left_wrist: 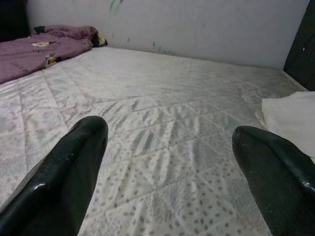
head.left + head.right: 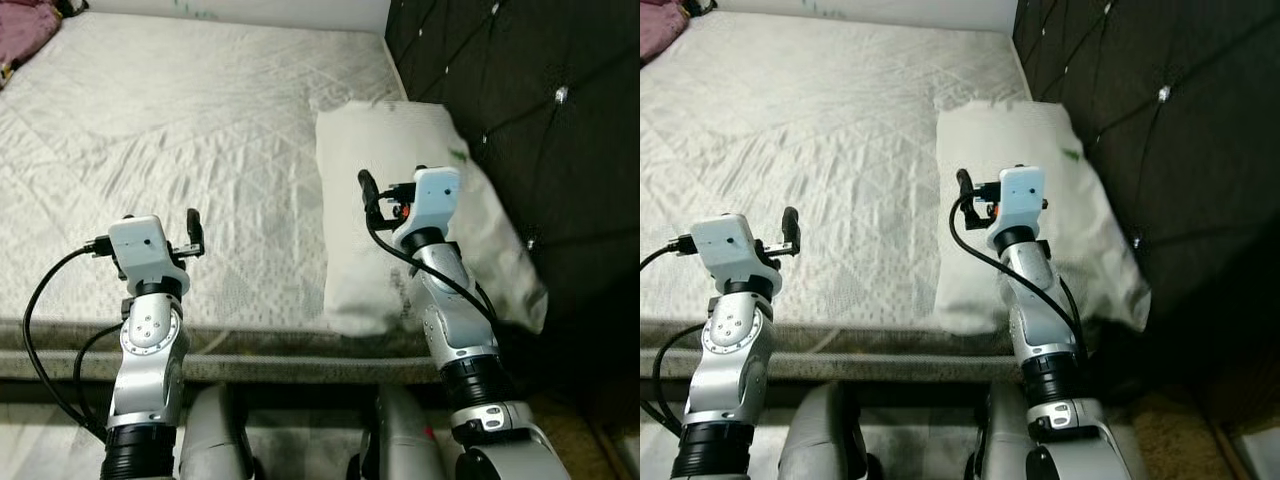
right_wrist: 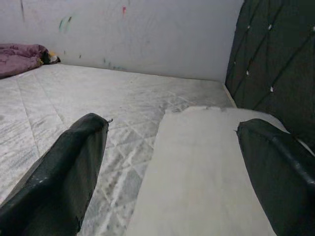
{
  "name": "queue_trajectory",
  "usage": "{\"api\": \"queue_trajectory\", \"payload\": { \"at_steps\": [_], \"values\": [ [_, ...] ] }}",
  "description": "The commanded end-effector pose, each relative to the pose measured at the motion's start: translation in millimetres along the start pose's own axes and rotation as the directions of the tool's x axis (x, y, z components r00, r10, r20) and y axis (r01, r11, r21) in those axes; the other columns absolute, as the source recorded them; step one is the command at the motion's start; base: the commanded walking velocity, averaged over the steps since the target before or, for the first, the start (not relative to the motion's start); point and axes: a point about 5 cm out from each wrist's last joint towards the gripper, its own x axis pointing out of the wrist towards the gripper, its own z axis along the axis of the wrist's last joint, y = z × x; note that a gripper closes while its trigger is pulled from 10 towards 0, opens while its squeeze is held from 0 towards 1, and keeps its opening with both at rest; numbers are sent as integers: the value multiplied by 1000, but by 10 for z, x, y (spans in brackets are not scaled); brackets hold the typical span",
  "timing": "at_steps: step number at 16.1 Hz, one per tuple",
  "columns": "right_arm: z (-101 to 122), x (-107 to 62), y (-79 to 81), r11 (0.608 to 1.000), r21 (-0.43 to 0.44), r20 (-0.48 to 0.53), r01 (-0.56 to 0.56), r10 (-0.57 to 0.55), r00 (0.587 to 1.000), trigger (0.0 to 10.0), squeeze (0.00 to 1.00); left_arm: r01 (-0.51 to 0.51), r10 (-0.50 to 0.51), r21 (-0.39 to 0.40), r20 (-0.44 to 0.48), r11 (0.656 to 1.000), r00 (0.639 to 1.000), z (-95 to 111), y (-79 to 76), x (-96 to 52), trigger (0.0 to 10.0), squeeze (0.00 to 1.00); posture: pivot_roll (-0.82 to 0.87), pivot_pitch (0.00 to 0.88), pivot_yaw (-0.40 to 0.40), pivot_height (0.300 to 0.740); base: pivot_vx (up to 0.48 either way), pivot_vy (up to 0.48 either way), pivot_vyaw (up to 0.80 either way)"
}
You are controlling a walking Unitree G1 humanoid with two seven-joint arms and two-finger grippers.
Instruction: Clean up the room
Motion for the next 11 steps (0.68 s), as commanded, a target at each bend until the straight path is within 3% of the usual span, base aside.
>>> {"api": "queue_trajectory", "payload": {
  "at_steps": [1,6,11],
  "values": [
    [106,28,2,1000,-8,34,-8,8,999,10000,0,-9,9,6,4,1000,1000,25,5,-11,10000,0,-38,0,-48,687,0,0,0],
    [108,25,-57,1000,-14,30,22,-22,999,10000,0,19,-19,-14,5,1000,1000,59,-77,42,10000,0,-53,0,-31,740,0,0,0],
    [51,0,-99,998,-34,6,50,-50,999,10000,0,-9,9,15,11,1000,1000,68,-70,65,10000,0,-53,0,-29,740,0,0,0]
  ]
}}
